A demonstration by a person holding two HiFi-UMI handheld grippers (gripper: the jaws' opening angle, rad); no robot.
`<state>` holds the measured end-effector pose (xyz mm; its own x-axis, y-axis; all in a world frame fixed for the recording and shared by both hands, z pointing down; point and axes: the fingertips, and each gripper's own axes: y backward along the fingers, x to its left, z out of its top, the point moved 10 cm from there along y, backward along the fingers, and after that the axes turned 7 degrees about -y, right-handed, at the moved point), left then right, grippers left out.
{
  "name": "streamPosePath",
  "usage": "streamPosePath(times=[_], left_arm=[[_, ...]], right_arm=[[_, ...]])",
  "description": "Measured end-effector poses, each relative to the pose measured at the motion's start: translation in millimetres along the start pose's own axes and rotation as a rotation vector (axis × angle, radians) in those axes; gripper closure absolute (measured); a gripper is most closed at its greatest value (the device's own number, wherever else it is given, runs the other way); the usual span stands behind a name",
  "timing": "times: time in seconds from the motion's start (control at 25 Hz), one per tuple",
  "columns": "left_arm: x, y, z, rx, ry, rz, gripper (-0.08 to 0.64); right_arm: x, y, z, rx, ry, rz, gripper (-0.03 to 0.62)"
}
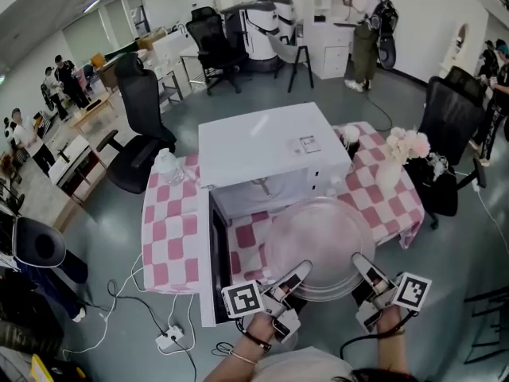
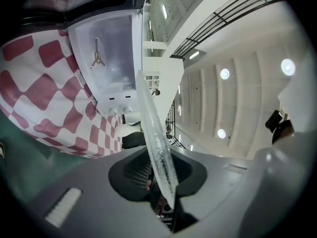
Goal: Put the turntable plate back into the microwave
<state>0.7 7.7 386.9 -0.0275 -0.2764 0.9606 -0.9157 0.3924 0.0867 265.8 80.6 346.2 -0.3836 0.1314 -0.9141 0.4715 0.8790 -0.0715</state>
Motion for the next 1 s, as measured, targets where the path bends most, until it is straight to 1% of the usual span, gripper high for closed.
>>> streamPosePath(times=[0.08, 0.16, 0.28, 0.44, 0.56, 0.64, 0.8, 1.0], left_arm=[[5.3, -4.8, 12.4, -0.021, -0.023, 0.005, 0.508], [9.3, -8.0, 22.5, -0.037, -0.031, 0.013, 0.508], [15.7, -8.2, 34.5, -0.055, -0.054, 0.035, 0.508], [23.8, -5.7, 42.9, -0.074, -0.069, 0.068, 0.505], [30.1, -4.6, 48.4, -0.099, -0.103, 0.078, 0.505], [34.1, -6.3, 53.2, -0.12, -0.123, 0.09, 0.505], [44.5, -10.3, 50.2, -0.168, -0.092, 0.134, 0.5], [62.5, -9.3, 45.1, -0.236, -0.083, 0.17, 0.503]], right_arm=[[-4.4, -16.4, 9.6, 0.024, -0.003, 0.008, 0.499], [-8.8, -30.6, 16.5, 0.047, -0.009, 0.017, 0.499], [-15.6, -48.3, 21.3, 0.08, -0.028, 0.026, 0.499], [-24.9, -67.0, 26.2, 0.138, -0.048, 0.04, 0.499], [-36.5, -81.7, 30.8, 0.188, -0.064, 0.068, 0.5], [-45.2, -92.0, 33.7, 0.217, -0.09, 0.081, 0.5], [-61.2, -105.9, 38.7, 0.253, -0.162, 0.092, 0.504], [-81.8, -127.0, 39.4, 0.311, -0.189, 0.132, 0.511]])
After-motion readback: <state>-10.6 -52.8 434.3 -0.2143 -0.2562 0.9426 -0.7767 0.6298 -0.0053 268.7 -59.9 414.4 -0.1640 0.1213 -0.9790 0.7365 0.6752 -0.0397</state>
